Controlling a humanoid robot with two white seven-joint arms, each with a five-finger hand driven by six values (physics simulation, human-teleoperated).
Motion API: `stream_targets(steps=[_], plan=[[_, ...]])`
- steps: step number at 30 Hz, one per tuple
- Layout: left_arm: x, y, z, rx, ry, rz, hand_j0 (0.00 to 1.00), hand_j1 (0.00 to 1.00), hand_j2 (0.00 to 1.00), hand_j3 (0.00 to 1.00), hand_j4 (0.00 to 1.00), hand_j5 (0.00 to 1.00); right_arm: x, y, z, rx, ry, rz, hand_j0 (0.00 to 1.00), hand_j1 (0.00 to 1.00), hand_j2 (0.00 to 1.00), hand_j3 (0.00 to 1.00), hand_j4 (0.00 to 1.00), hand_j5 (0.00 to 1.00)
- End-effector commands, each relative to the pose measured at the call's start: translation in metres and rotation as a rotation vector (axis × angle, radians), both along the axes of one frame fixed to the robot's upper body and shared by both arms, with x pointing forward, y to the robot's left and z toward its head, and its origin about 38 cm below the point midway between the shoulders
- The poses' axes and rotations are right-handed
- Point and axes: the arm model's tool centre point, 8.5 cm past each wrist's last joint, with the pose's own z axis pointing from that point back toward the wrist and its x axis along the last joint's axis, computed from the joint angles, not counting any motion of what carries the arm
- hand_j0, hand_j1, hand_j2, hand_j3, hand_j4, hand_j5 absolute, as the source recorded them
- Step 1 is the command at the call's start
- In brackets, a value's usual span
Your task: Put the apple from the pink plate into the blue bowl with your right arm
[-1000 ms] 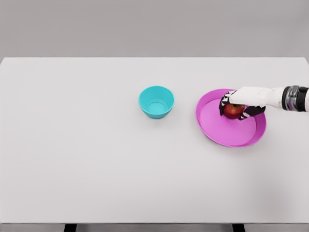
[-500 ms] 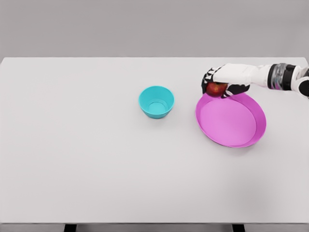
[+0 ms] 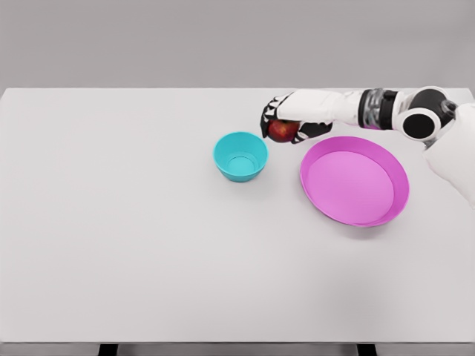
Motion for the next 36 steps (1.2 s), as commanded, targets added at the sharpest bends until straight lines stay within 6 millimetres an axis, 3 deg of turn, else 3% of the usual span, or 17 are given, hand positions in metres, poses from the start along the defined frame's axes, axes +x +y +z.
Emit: stream_targets(steps=[1,11,21,22,23,32,36], plan=[[0.000,0.000,0.000,0.001,0.001,0.000,1.00,1.00,1.00,1.00,1.00,1.00,0.001,0.016,-0.004,0.016,0.010,0.014,0.45,0.45,0.45,0.45,0.45,0.45],[0.000,0.000,0.000,0.001,-0.001,0.000,1.00,1.00,1.00,1.00,1.00,1.00,0.003,0.058,-0.008,0.025,0.007,0.065,0.45,0.45,0.45,0.45,0.45,0.45],[0.000,0.000,0.000,0.001,0.001,0.000,1.00,1.00,1.00,1.00,1.00,1.00,-0.002,0.070,-0.018,0.008,0.027,0.095,0.46,0.46,0.46,0.46,0.46,0.46],[0.000,0.000,0.000,0.001,0.001,0.000,1.00,1.00,1.00,1.00,1.00,1.00,-0.001,0.069,-0.019,0.007,0.030,0.090,0.58,0.58,0.58,0.58,0.58,0.58],[0.000,0.000,0.000,0.001,-0.001,0.000,1.00,1.00,1.00,1.00,1.00,1.00,0.001,0.067,-0.021,0.006,0.037,0.079,1.00,1.00,1.00,1.00,1.00,1.00],[0.000,0.000,0.000,0.001,-0.001,0.000,1.00,1.00,1.00,1.00,1.00,1.00,0.001,0.066,-0.018,0.009,0.030,0.079,1.00,1.00,1.00,1.00,1.00,1.00],[0.000,0.000,0.000,-0.001,0.001,0.000,1.00,1.00,1.00,1.00,1.00,1.00,0.004,0.059,0.001,0.018,-0.012,0.086,1.00,1.00,1.00,1.00,1.00,1.00]])
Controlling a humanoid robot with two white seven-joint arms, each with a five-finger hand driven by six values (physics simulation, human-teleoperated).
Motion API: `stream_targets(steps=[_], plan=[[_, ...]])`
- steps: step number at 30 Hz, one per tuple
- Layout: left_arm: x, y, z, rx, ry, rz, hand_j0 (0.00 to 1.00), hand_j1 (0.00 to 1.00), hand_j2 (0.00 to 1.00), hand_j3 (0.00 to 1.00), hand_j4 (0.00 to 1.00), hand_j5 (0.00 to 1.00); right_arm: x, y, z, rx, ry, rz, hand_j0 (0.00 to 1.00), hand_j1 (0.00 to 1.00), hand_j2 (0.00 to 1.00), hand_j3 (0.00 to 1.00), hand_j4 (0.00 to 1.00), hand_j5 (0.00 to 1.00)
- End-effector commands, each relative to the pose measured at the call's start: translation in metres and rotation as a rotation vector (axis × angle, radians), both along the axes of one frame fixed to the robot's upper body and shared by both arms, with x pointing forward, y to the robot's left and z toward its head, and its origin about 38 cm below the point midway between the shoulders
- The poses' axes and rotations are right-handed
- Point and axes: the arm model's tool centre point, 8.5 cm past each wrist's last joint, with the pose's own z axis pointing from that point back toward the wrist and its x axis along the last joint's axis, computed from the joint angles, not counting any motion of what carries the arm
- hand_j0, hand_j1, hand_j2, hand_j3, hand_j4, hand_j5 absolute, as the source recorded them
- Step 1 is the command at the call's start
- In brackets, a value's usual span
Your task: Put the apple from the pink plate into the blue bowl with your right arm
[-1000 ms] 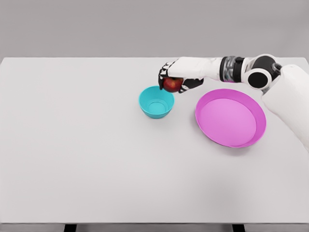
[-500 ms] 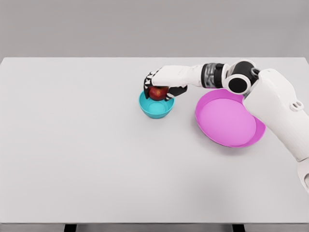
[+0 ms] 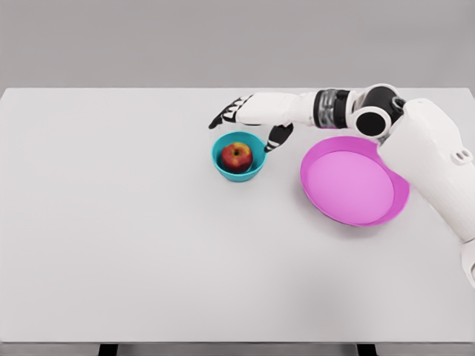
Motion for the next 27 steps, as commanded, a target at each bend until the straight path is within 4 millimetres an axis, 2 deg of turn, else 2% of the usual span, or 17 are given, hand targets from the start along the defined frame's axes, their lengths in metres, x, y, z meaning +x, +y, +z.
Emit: stream_targets(steps=[1,2,3,4,6,8,10,13,14,17,18,22,27], plan=[[0.000,0.000,0.000,0.001,-0.001,0.000,1.00,1.00,1.00,1.00,1.00,1.00,0.001,-0.020,0.027,0.042,-0.056,-0.020,1.00,1.00,1.00,1.00,1.00,1.00],[0.000,0.000,0.000,0.001,0.000,0.000,1.00,1.00,1.00,1.00,1.00,1.00,-0.002,-0.042,0.046,0.062,-0.105,-0.044,1.00,1.00,1.00,1.00,1.00,1.00],[0.000,0.000,0.000,0.001,-0.001,0.000,1.00,1.00,1.00,1.00,1.00,1.00,-0.004,-0.054,0.054,0.058,-0.127,-0.056,1.00,1.00,1.00,1.00,1.00,1.00],[0.000,0.000,0.000,-0.001,-0.001,0.000,1.00,1.00,1.00,1.00,1.00,1.00,-0.009,-0.077,0.063,0.047,-0.157,-0.080,1.00,1.00,1.00,1.00,1.00,1.00],[0.000,0.000,0.000,0.001,-0.001,0.000,1.00,1.00,1.00,1.00,1.00,1.00,-0.028,-0.123,0.070,0.103,-0.180,-0.108,1.00,1.00,1.00,1.00,1.00,1.00],[0.000,0.000,0.000,-0.001,-0.001,0.000,1.00,1.00,1.00,1.00,1.00,1.00,-0.039,-0.168,0.069,0.127,-0.166,-0.190,1.00,1.00,1.00,1.00,1.00,1.00],[0.000,0.000,0.000,0.001,-0.001,0.000,1.00,1.00,1.00,1.00,1.00,1.00,-0.046,-0.196,0.062,0.125,-0.154,-0.253,1.00,1.00,1.00,1.00,1.00,1.00],[0.000,0.000,0.000,-0.001,-0.001,0.000,1.00,1.00,1.00,1.00,1.00,1.00,-0.054,-0.210,0.047,0.141,-0.125,-0.291,1.00,1.00,1.00,1.00,1.00,1.00],[0.000,0.000,0.000,0.001,-0.001,0.000,1.00,1.00,1.00,1.00,1.00,1.00,-0.060,-0.217,0.036,0.162,-0.103,-0.313,1.00,1.00,1.00,1.00,1.00,1.00],[0.000,0.000,0.000,-0.001,0.001,0.000,1.00,1.00,1.00,1.00,1.00,1.00,-0.076,-0.248,0.018,0.227,-0.085,-0.409,1.00,1.00,1.00,1.00,1.00,1.00],[0.000,0.000,0.000,0.001,-0.001,0.000,1.00,1.00,1.00,1.00,1.00,1.00,-0.079,-0.252,0.013,0.229,-0.076,-0.423,1.00,1.00,1.00,1.00,1.00,1.00],[0.000,0.000,0.000,0.001,0.000,0.000,1.00,1.00,1.00,1.00,1.00,1.00,-0.081,-0.257,0.005,0.226,-0.056,-0.439,1.00,1.00,1.00,1.00,1.00,1.00],[0.000,0.000,0.000,0.001,0.000,0.000,1.00,1.00,1.00,1.00,1.00,1.00,-0.084,-0.253,-0.008,0.233,-0.027,-0.439,1.00,1.00,1.00,1.00,1.00,1.00]])
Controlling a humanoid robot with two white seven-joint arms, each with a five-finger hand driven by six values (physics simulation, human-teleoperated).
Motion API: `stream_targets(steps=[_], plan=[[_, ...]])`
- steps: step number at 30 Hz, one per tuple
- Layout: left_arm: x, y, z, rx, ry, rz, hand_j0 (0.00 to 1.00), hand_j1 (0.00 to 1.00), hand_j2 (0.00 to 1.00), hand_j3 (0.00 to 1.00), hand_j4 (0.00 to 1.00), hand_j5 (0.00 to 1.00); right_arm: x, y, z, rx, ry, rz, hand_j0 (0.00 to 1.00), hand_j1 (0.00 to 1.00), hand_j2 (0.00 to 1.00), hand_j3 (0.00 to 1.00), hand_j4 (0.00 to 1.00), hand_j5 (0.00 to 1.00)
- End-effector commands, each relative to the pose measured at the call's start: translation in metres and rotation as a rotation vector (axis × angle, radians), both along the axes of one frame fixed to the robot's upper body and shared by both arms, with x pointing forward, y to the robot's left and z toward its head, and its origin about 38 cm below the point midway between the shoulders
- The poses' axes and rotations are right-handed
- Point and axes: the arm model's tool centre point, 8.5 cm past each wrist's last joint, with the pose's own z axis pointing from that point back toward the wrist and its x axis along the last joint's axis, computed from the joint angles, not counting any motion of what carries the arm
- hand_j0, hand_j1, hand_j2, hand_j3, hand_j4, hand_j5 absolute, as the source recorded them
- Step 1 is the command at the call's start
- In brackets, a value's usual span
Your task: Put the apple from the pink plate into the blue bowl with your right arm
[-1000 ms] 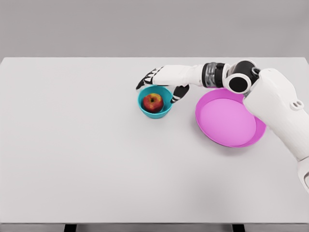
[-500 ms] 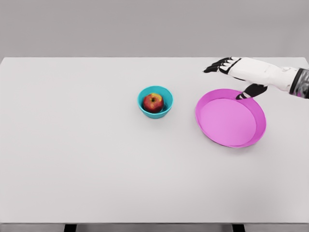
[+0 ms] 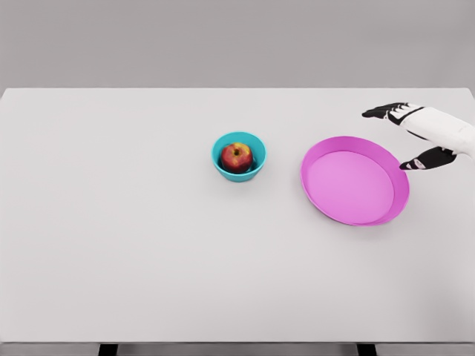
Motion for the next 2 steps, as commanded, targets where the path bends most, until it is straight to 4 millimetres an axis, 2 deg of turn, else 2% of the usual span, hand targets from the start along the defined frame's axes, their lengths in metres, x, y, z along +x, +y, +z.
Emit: stream_targets(steps=[1,2], plan=[[-0.0001,0.0001,0.0000,0.000,0.001,0.000,1.00,1.00,1.00,1.00,1.00,1.00,0.0005,-0.0005,0.0002,0.012,0.000,-0.005,1.00,1.00,1.00,1.00,1.00,1.00],[-0.0001,0.0001,0.0000,0.000,0.001,0.000,1.00,1.00,1.00,1.00,1.00,1.00,0.0004,-0.0002,0.0005,0.011,-0.001,-0.004,1.00,1.00,1.00,1.00,1.00,1.00]])
